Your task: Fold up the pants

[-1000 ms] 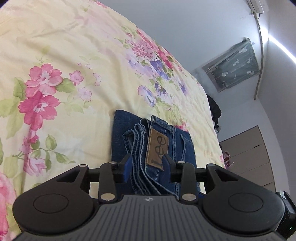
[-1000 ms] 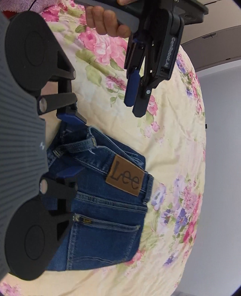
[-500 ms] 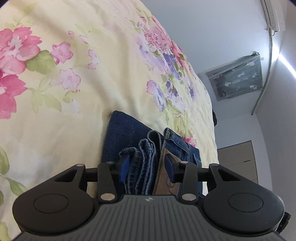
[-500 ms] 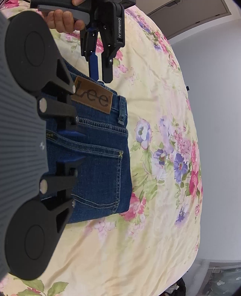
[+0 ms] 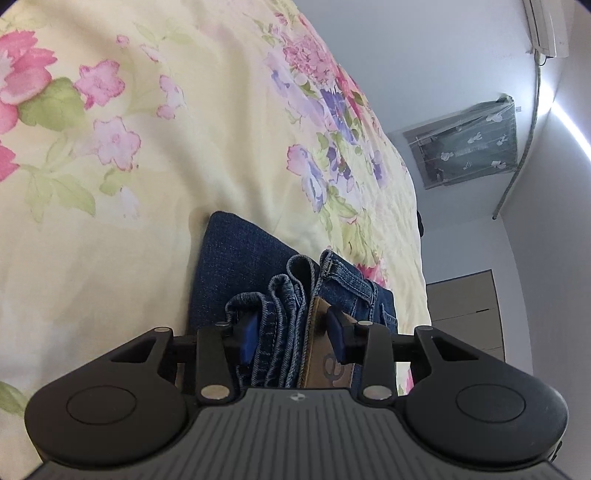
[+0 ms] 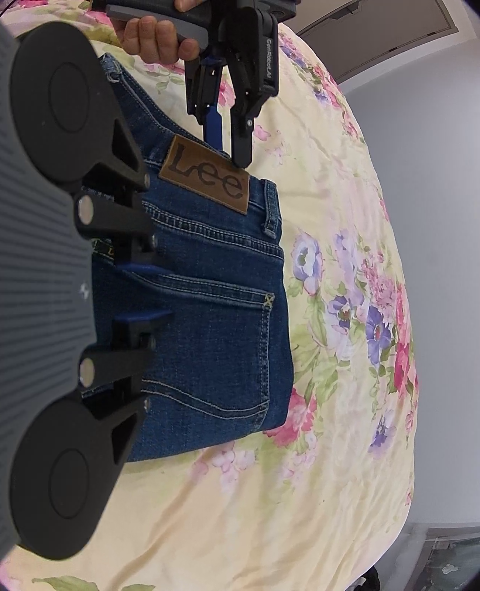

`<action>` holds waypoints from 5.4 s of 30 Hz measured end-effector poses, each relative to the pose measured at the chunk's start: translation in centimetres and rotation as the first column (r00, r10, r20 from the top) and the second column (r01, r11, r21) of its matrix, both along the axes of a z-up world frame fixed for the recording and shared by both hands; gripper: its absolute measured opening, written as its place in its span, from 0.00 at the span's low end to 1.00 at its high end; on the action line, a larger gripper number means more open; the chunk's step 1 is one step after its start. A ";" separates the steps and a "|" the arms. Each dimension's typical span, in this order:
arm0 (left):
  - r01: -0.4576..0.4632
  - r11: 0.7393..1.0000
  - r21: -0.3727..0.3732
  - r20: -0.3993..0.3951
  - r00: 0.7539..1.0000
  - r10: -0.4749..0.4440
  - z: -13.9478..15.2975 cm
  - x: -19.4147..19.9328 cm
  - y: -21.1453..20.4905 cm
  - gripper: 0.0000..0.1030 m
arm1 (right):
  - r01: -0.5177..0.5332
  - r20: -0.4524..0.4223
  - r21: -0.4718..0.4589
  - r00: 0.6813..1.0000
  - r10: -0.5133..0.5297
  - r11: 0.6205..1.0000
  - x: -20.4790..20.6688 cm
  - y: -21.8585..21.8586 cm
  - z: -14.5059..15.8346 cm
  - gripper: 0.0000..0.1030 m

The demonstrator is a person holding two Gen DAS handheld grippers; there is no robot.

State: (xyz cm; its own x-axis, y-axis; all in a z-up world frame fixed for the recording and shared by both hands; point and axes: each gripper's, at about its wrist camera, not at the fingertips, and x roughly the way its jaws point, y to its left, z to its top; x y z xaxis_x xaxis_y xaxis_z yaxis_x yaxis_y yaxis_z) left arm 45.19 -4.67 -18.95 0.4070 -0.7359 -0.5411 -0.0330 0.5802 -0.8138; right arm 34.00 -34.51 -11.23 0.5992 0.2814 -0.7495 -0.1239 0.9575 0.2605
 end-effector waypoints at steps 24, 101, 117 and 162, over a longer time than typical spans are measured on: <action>0.072 0.981 0.178 0.111 0.989 -0.093 5.9 0.6 1.1 0.38 | -0.065 -0.026 -0.049 0.998 0.064 0.997 -0.1 2.9 -1.9 0.13; 0.124 0.848 0.516 0.246 0.926 -0.285 6.4 -1.4 -3.6 0.32 | 0.092 -0.003 -0.083 0.996 -0.093 0.992 5.1 -3.6 0.6 0.10; 0.280 0.667 0.690 0.150 0.846 -0.511 5.4 -12.2 -3.8 0.17 | 0.006 -0.041 -0.181 0.999 -0.013 0.984 -11.2 -4.2 0.7 0.10; 0.069 0.923 0.379 0.174 0.974 -0.144 6.1 -10.2 1.2 0.74 | 0.146 -0.077 0.055 0.987 -0.142 0.988 -10.3 -7.8 2.6 0.61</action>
State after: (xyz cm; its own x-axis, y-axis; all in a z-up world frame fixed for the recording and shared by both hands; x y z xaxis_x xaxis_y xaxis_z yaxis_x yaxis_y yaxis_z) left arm 34.95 -3.47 -12.83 0.4623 -0.5440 -0.7002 0.1827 0.8312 -0.5251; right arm 23.70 -42.27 -8.61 0.5811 0.2420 -0.7770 0.0354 0.9463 0.3213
